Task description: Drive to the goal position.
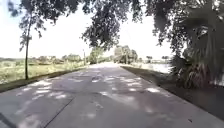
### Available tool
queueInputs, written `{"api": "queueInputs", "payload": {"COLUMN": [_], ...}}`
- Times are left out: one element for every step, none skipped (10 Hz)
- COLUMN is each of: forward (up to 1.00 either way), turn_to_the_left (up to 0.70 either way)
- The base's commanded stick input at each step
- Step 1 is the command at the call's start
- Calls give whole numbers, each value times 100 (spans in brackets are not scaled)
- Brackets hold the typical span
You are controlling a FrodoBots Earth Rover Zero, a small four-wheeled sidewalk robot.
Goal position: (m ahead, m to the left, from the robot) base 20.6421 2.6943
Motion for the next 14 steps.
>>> {"api": "queueInputs", "payload": {"forward": [85, 85, 85, 85, 85, 85, 85, 85, 85, 85, 85, 85, 85, 85], "turn_to_the_left": [0, 0, 0, 0, 0, 0, 0, 0, 0, 0, 0, 0, 0, 0]}}
